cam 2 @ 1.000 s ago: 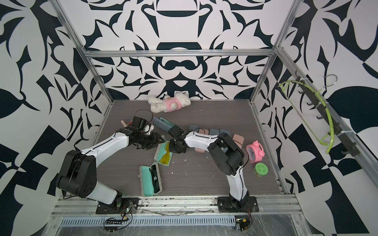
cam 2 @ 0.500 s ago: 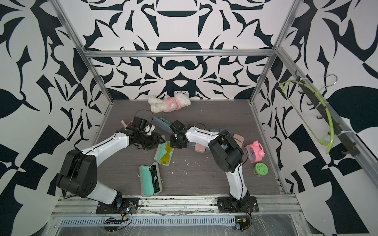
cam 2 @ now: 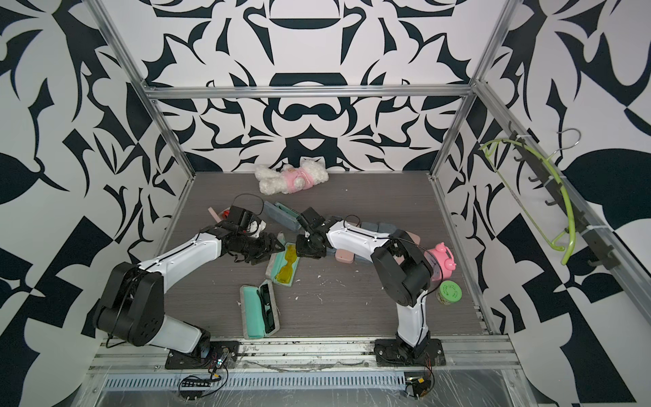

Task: Close the glasses case
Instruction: Adjust the glasses case at the center of the board.

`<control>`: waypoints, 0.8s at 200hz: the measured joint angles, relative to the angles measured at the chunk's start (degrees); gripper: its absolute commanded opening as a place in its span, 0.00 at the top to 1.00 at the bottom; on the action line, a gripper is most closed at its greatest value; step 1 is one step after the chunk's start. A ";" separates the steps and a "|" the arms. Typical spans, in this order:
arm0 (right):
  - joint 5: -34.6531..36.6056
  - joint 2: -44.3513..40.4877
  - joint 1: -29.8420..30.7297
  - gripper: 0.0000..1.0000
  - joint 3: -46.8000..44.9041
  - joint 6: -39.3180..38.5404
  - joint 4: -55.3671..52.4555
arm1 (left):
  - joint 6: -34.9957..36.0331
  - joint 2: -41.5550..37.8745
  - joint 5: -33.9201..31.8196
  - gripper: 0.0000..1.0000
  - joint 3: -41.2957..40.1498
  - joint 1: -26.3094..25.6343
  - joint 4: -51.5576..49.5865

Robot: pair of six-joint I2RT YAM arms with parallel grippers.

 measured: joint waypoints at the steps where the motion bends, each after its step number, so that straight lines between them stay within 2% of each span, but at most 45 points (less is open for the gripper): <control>1: -0.02 -0.11 0.00 0.56 -0.13 0.15 0.07 | -0.04 0.00 0.00 0.31 0.00 -0.04 0.00; 39: -0.57 -2.62 0.02 0.49 -3.76 0.94 1.27 | -1.14 -0.04 0.02 0.30 0.00 -2.56 0.72; 132: -0.98 -4.46 0.02 0.49 -7.61 1.01 2.05 | -3.43 0.02 0.02 0.31 0.09 -4.52 1.55; 160: -1.36 -4.46 0.02 0.49 -7.91 1.16 2.58 | -3.78 -0.11 0.02 0.26 0.09 -4.52 1.53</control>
